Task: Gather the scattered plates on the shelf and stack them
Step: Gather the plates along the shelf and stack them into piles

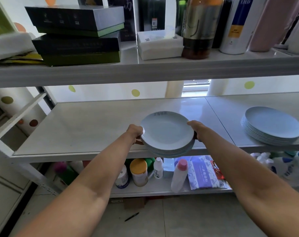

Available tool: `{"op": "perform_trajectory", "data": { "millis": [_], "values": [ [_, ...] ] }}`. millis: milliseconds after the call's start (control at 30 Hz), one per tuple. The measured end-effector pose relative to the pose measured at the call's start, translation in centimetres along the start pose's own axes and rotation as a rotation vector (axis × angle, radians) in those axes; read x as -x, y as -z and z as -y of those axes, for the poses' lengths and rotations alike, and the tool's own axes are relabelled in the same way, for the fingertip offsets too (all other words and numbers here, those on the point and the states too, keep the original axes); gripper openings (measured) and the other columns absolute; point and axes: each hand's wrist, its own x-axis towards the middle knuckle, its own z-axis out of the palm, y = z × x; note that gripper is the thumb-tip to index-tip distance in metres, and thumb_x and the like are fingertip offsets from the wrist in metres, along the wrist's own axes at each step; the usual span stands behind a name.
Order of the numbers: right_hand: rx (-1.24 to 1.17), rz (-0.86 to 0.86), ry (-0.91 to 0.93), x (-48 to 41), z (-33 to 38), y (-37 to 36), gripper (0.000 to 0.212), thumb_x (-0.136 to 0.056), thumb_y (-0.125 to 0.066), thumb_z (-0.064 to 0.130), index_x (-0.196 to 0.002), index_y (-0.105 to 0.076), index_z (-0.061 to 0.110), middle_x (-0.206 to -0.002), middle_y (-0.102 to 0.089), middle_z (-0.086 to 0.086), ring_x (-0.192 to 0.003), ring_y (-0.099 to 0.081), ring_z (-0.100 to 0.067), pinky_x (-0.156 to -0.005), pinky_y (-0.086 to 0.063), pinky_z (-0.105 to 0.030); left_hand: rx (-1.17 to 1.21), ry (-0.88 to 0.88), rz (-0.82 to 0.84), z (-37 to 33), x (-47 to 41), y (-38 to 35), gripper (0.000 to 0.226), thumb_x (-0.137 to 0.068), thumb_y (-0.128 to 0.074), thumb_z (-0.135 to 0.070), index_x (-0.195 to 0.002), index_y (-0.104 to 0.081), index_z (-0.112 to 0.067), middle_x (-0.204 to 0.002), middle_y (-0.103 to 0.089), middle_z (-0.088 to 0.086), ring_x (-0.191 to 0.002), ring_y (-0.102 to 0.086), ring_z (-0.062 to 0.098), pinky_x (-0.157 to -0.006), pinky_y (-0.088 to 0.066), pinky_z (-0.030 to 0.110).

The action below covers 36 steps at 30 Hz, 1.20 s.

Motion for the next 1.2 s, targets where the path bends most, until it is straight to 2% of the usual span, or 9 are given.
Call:
{"op": "perform_trajectory", "data": {
  "millis": [133,267,367,567,700,800,967,1100,1200],
  "values": [
    [0.021,0.003,0.006,0.4,0.0,0.1,0.036,-0.096,-0.047,0.022,-0.127,-0.052,0.004,-0.103,-0.057,-0.012,-0.088,-0.055,-0.027,-0.061,-0.042,-0.03,0.019,0.002,-0.01,0.0,-0.2,-0.2,0.034,-0.09,-0.038,0.01,-0.121,-0.052,0.012,-0.076,-0.055,0.013,-0.064,-0.056,0.025,-0.078,-0.053,0.043],
    [0.001,-0.002,-0.036,-0.2,-0.6,0.4,0.04,-0.092,-0.051,0.033,-0.124,-0.051,0.009,-0.131,-0.046,-0.009,-0.097,-0.058,-0.025,-0.064,-0.045,-0.03,0.048,0.042,-0.012,0.1,0.0,-0.4,0.025,-0.091,-0.044,0.003,-0.115,-0.054,0.001,-0.077,-0.055,0.012,-0.071,-0.057,0.025,-0.076,-0.049,0.036],
    [-0.008,0.029,-0.03,0.4,-0.4,0.7,0.021,-0.098,-0.045,0.028,-0.106,-0.049,0.009,-0.087,-0.053,-0.007,-0.067,-0.048,-0.017,-0.06,-0.036,-0.024,0.065,0.07,0.003,0.1,0.1,-0.6,0.023,-0.091,-0.047,-0.001,-0.112,-0.055,-0.001,-0.076,-0.054,0.011,-0.067,-0.054,0.022,-0.074,-0.047,0.036],
    [-0.013,0.028,-0.004,1.3,0.0,1.1,0.026,-0.101,-0.04,0.019,-0.078,-0.046,0.008,-0.075,-0.042,-0.004,-0.06,-0.037,-0.013,-0.052,-0.028,-0.022,0.044,0.1,0.02,0.0,-0.1,-0.7,0.036,-0.088,-0.051,-0.004,-0.124,-0.055,0.001,-0.091,-0.058,0.013,-0.089,-0.056,0.026,-0.074,-0.05,0.037],
    [-0.007,0.038,0.009,2.0,0.1,0.8,0.018,-0.102,-0.039,0.018,-0.09,-0.047,0.005,-0.071,-0.039,-0.003,-0.058,-0.035,-0.013,-0.05,-0.027,-0.021,0.027,0.134,0.015,0.0,-0.2,-0.8,0.039,-0.089,-0.054,-0.01,-0.127,-0.053,-0.003,-0.108,-0.054,0.013,-0.096,-0.053,0.027,-0.083,-0.052,0.045],
    [0.003,0.062,-0.011,1.3,-0.1,0.6,0.027,-0.1,-0.043,0.028,-0.085,-0.051,0.007,-0.082,-0.048,-0.007,-0.06,-0.041,-0.016,-0.061,-0.037,-0.023,0.008,0.142,0.005,0.1,-0.2,-0.9,0.043,-0.093,-0.054,-0.021,-0.133,-0.048,-0.004,-0.117,-0.048,0.014,-0.109,-0.051,0.032,-0.088,-0.05,0.05],
    [0.137,0.179,0.166,-0.4,-1.5,2.0,0.074,-0.086,-0.053,0.058,-0.136,-0.043,0.004,-0.132,-0.053,-0.01,-0.113,-0.052,-0.026,-0.092,-0.042,-0.034,-0.091,-0.093,0.104,2.0,-1.1,0.4,0.102,-0.079,-0.054,-0.066,-0.15,-0.021,-0.001,-0.155,-0.027,0.015,-0.141,-0.031,0.035,-0.111,-0.033,0.052],
    [0.562,0.207,0.423,-0.8,-4.0,4.2,0.113,-0.073,-0.077,0.044,-0.153,-0.003,0.014,-0.159,-0.012,-0.011,-0.146,-0.019,-0.028,-0.119,-0.021,-0.047,-0.49,-0.378,0.181,4.3,-2.1,2.2,0.129,-0.063,-0.066,-0.065,-0.154,0.001,-0.003,-0.16,-0.01,0.015,-0.148,-0.015,0.03,-0.119,-0.017,0.04],
    [0.667,0.269,0.528,0.0,-5.5,4.5,0.124,-0.069,-0.083,0.027,-0.152,0.007,0.01,-0.161,-0.006,-0.009,-0.148,-0.012,-0.025,-0.118,-0.015,-0.032,-0.67,-0.482,0.202,5.9,-2.6,2.2,0.133,-0.059,-0.081,-0.056,-0.154,0.0,-0.009,-0.16,-0.007,0.007,-0.149,-0.005,0.027,-0.122,-0.012,0.042]
  ]
}}
